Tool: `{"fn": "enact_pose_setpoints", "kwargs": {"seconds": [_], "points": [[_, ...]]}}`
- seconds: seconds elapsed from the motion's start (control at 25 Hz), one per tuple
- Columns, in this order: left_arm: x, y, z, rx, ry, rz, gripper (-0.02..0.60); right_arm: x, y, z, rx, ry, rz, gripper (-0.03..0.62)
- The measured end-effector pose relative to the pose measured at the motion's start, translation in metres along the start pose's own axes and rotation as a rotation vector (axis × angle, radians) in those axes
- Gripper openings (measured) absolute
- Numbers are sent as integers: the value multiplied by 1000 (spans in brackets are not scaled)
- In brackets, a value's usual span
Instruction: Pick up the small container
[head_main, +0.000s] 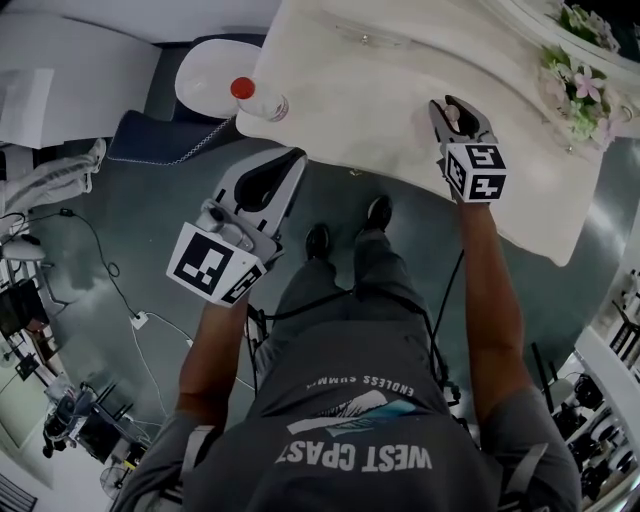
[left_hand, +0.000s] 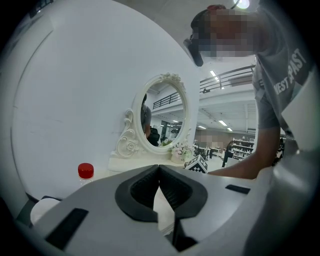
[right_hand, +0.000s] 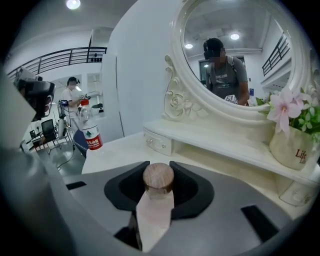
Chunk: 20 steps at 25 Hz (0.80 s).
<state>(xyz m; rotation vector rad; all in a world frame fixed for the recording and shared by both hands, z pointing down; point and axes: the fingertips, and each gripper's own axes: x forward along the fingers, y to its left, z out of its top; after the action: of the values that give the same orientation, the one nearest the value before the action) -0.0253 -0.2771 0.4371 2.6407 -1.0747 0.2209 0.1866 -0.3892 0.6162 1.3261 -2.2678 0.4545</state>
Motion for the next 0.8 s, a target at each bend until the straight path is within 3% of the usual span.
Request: {"fn": "enact_pose_setpoints", "kwargs": {"seconds": [0.8], "points": [[-62,2,50,111,-85,16,17,-107,14,99,-6,-152,-70,140]]}}
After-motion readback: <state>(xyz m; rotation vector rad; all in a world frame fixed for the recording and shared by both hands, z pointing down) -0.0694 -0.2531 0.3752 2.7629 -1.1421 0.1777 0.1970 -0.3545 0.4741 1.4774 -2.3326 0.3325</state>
